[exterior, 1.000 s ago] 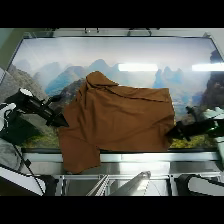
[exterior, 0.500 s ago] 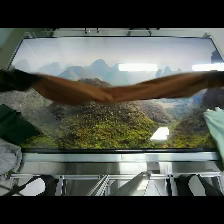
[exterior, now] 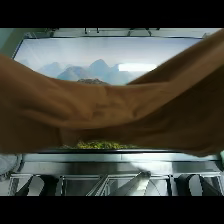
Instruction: Fold the shirts.
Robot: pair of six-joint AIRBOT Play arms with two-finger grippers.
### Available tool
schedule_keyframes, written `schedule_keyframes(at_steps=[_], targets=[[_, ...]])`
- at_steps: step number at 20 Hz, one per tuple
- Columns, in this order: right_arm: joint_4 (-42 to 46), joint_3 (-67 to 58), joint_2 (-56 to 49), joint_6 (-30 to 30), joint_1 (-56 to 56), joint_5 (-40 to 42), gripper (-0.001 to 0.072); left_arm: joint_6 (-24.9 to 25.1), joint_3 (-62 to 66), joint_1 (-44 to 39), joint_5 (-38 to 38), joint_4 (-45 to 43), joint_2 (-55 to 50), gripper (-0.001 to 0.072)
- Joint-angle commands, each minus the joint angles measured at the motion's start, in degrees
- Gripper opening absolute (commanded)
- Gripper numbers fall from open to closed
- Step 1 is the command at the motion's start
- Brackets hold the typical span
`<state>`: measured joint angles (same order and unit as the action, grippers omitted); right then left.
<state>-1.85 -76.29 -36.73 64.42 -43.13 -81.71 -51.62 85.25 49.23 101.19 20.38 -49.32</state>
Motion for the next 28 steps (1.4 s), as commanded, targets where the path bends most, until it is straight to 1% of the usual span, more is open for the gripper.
schedule_keyframes(at_steps=[1, 3, 6, 7, 9, 11, 12, 14, 15, 17, 20, 22, 24, 26, 28], targets=[[13.7, 0.6, -3.3, 4.9, 4.2, 1.4, 0.0015, -1.4, 9.4, -9.2, -5.1, -19.3, -7.5, 0.0023], [21.4, 5.7, -5.5, 4.9, 9.3, 4.9, 0.0014, -1.5, 10.1, -19.1, -5.5, -28.9, -14.7, 0.0023], [29.1, 17.0, -9.6, 4.3, 17.4, 13.2, 0.0015, -2.4, 10.1, -32.9, -4.2, -43.8, -27.6, 0.0022], [30.3, 20.6, -11.8, 3.1, 19.6, 16.5, 0.0015, -2.4, 10.1, -36.2, -4.3, -49.4, -32.4, 0.0023], [30.6, 26.8, -17.9, 0.1, 22.3, 22.3, 0.0014, -2.4, 10.1, -40.0, -4.9, -55.5, -41.6, 0.0023], [29.5, 28.6, -26.9, -4.1, 24.3, 26.7, 0.0014, -2.4, 10.1, -40.0, -6.1, -56.4, -51.2, 0.0023], [26.5, 28.5, -32.1, -7.5, 24.8, 28.0, 0.0015, -2.4, 10.2, -39.3, -7.5, -56.4, -55.2, 0.0022], [15.8, 27.6, -42.3, -16.2, 24.7, 27.4, 0.0014, -2.8, 12.4, -36.7, -9.7, -56.3, -62.6, 0.0021], [11.3, 26.3, -47.3, -19.6, 24.7, 26.3, 0.0013, -3.6, 14.3, -35.6, -10.5, -56.2, -65.2, 0.0022], [6.8, 21.8, -55.3, -22.7, 24.7, 22.9, 0.0014, -4.9, 19.5, -34.2, -11.3, -56.2, -69.5, 0.0022], [6.5, 11.8, -63.6, -22.1, 24.7, 19.5, 0.0013, -7.4, 29.1, -34.1, -11.8, -56.3, -74.8, 0.0022], [6.5, 6.0, -66.3, -22.0, 24.6, 19.4, 0.0013, -9.6, 35.0, -34.5, -13.3, -56.3, -77.2, 0.0022], [6.5, 1.2, -67.6, -22.0, 24.3, 20.5, 0.0014, -9.6, 35.5, -34.7, -16.7, -56.2, -77.0, 0.0022], [6.6, -2.3, -68.4, -20.9, 23.7, 21.5, 0.0014, -8.8, 32.5, -34.8, -19.8, -54.1, -76.1, 0.0022], [6.8, -3.5, -69.1, -21.0, 23.1, 21.5, 0.0013, -7.8, 30.5, -34.8, -20.3, -53.1, -76.2, 0.0022]])
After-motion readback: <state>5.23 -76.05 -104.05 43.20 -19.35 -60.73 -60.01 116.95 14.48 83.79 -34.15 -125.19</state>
